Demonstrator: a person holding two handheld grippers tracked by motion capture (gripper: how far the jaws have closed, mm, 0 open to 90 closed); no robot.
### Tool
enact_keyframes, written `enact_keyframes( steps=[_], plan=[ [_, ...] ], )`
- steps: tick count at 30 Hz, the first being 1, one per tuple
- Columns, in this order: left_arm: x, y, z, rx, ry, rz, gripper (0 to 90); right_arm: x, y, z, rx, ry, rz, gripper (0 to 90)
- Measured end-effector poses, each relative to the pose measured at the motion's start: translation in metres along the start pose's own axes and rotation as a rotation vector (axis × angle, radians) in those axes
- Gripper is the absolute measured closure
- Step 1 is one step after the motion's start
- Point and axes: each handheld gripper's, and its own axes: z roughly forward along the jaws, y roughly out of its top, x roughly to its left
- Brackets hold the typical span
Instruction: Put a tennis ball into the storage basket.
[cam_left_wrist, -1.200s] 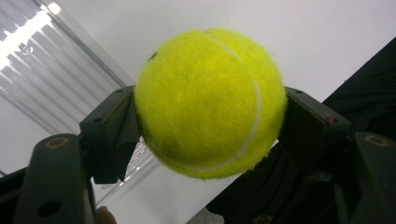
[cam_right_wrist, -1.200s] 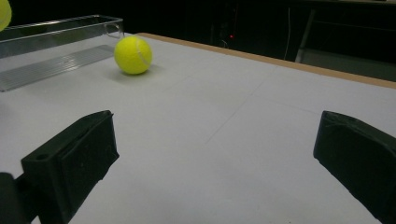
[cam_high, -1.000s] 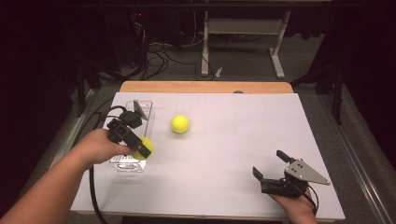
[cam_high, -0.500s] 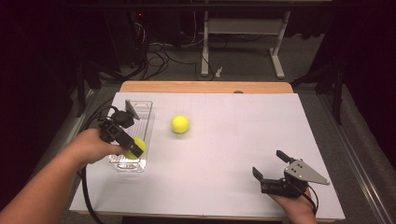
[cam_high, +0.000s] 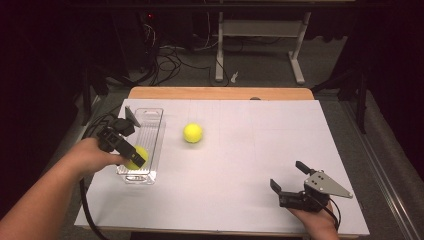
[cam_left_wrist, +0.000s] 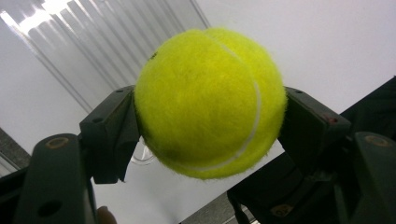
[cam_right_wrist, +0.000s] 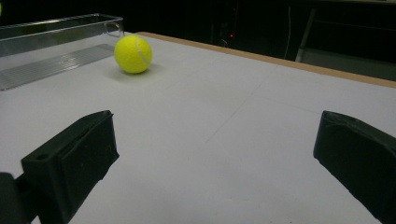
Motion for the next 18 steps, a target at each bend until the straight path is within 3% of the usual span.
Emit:
enact_keyframes(
  steps=[13, 18],
  plan=[
    [0.0034, -0.0015, -0.0031, -0.004, 0.011, -0.015, 26.9, 0.0007, -0.0004, 0.0007, 0.004, 0.002, 0.002, 0.1],
    [0.005, -0.0001, 0.0028, 0.005, 0.024, -0.024, 26.9, 0.0009, -0.0003, 0.0009, 0.004, 0.001, 0.002, 0.1]
  ],
)
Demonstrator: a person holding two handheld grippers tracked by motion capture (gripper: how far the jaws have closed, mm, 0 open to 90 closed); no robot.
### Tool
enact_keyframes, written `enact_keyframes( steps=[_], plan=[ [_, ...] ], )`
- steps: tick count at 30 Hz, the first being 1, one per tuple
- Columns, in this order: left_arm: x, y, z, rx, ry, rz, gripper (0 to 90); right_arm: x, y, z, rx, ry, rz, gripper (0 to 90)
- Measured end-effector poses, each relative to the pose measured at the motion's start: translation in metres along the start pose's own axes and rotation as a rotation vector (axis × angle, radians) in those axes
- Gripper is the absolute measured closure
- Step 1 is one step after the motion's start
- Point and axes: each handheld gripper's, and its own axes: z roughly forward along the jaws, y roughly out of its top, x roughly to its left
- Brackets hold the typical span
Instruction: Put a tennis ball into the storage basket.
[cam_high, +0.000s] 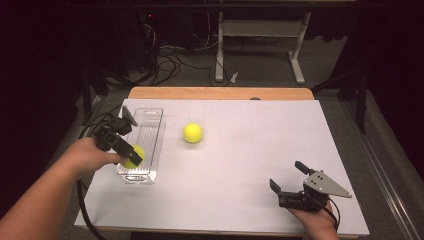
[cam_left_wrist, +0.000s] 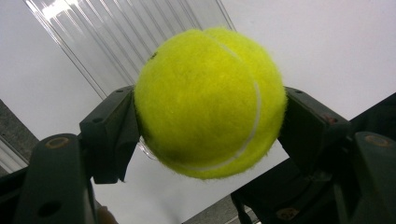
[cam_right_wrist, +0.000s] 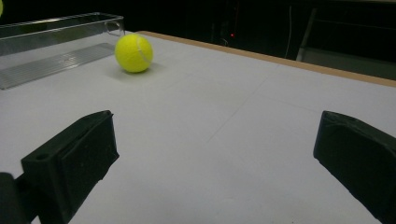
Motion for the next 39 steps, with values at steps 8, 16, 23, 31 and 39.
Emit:
enact_keyframes(
  steps=[8, 16, 23, 31, 39],
  plan=[
    [-0.001, 0.003, 0.009, 0.004, 0.003, 0.001, 26.9, 0.0, 0.0, 0.0, -0.002, 0.0, -0.002, 0.1],
    [0.001, 0.005, 0.018, 0.017, 0.013, -0.005, 26.9, -0.001, 0.0, -0.001, -0.004, 0.0, -0.003, 0.1],
    [0.0, 0.008, 0.024, 0.024, 0.032, -0.009, 26.8, -0.001, 0.0, -0.001, -0.003, 0.0, -0.005, 0.1],
    [-0.001, 0.011, 0.03, 0.032, 0.06, -0.016, 26.6, -0.001, 0.0, -0.001, -0.003, 0.0, -0.005, 0.1],
    [-0.001, 0.012, 0.036, 0.04, 0.078, -0.017, 26.5, -0.001, 0.0, -0.001, -0.004, 0.001, -0.006, 0.1]
  ],
)
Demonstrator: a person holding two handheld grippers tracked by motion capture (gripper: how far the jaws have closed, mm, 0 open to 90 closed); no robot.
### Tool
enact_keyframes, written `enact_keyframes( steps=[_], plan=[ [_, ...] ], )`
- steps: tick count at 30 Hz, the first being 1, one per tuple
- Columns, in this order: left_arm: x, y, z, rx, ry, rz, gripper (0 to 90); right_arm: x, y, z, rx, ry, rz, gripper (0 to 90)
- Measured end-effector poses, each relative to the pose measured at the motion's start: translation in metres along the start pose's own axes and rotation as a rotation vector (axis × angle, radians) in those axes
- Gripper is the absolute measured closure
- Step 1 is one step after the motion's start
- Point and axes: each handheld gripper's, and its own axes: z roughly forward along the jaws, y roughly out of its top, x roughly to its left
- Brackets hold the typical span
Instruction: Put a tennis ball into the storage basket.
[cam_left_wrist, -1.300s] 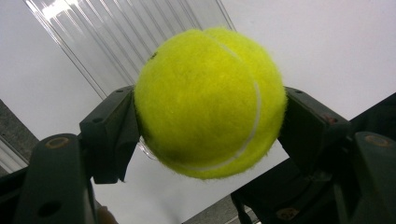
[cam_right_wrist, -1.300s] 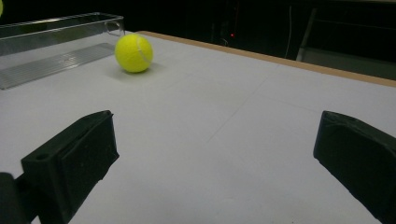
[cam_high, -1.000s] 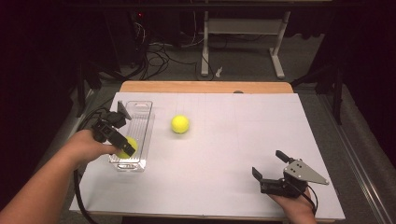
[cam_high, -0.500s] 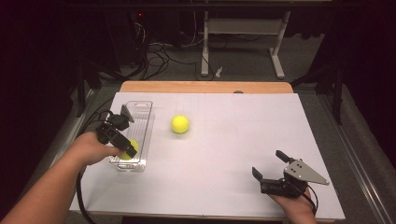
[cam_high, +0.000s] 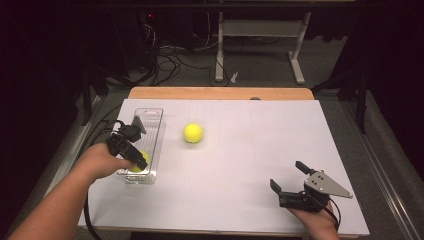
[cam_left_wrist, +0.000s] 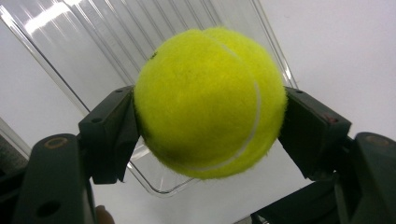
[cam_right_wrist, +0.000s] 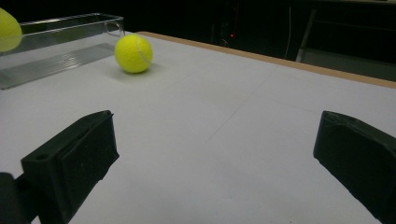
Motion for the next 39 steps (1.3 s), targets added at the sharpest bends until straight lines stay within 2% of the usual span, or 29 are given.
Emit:
enact_keyframes(
  steps=[21, 22, 25, 28, 39],
  plan=[
    [-0.002, 0.0, 0.0, 0.001, 0.013, 0.0, 26.1, 0.0, 0.0, 0.0, -0.001, -0.001, 0.0, 0.1],
    [-0.001, 0.0, -0.001, -0.012, 0.011, -0.004, 24.0, 0.0, 0.0, 0.0, -0.001, -0.001, -0.001, 0.1],
    [-0.002, -0.001, -0.01, -0.04, -0.032, 0.004, 0.3, 0.0, 0.0, 0.0, -0.002, -0.001, 0.0, 0.1],
    [-0.006, -0.002, -0.017, -0.045, -0.028, 0.024, 0.7, 0.0, 0.0, 0.0, -0.001, 0.0, 0.0, 0.1],
    [-0.008, -0.004, -0.022, -0.051, -0.043, 0.018, 0.6, 0.0, 0.0, 0.0, -0.001, -0.001, 0.002, 0.1]
  ],
)
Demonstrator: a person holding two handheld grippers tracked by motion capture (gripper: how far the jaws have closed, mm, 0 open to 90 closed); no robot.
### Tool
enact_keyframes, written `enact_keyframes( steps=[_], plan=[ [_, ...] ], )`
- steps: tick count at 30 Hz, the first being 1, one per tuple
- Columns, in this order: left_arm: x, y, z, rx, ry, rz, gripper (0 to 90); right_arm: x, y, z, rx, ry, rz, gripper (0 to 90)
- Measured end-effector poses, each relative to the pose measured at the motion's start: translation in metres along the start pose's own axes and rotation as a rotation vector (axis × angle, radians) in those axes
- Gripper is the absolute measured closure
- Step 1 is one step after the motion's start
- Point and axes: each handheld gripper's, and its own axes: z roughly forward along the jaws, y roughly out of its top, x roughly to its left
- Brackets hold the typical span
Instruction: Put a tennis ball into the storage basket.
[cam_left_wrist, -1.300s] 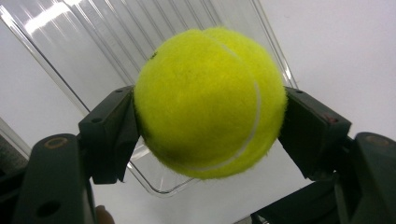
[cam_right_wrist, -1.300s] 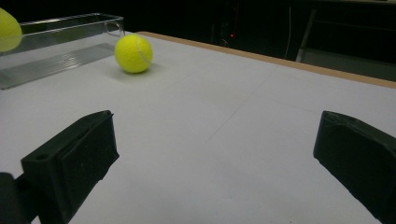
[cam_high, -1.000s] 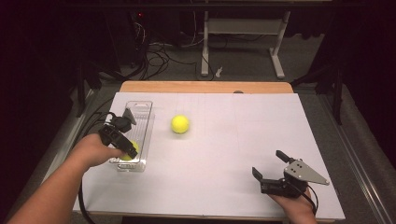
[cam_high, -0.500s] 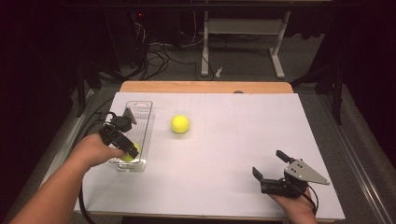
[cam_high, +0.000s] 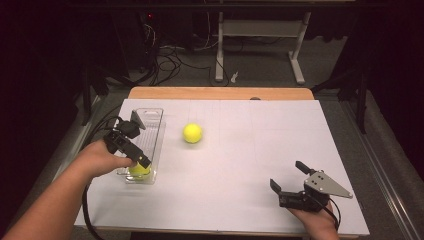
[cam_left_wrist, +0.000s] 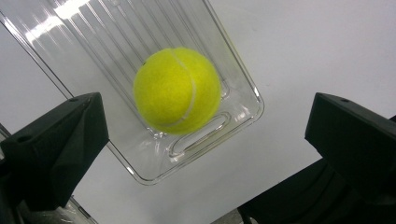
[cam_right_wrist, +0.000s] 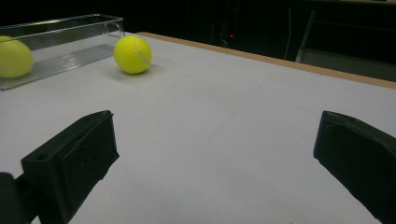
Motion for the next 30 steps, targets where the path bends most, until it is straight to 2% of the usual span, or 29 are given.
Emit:
enact_keyframes(
  steps=[12, 24, 30],
  plan=[
    [-0.008, 0.005, 0.004, -0.001, -0.008, 0.016, 0.6, 0.0, 0.0, 0.0, -0.002, 0.0, -0.001, 0.1],
    [-0.031, 0.02, 0.019, 0.019, -0.025, 0.058, 0.6, 0.0, 0.0, 0.0, -0.002, 0.0, -0.002, 0.1],
    [-0.046, 0.029, 0.023, 0.014, -0.035, 0.083, 0.6, 0.0, 0.0, 0.0, -0.003, -0.001, -0.002, 0.1]
  ],
)
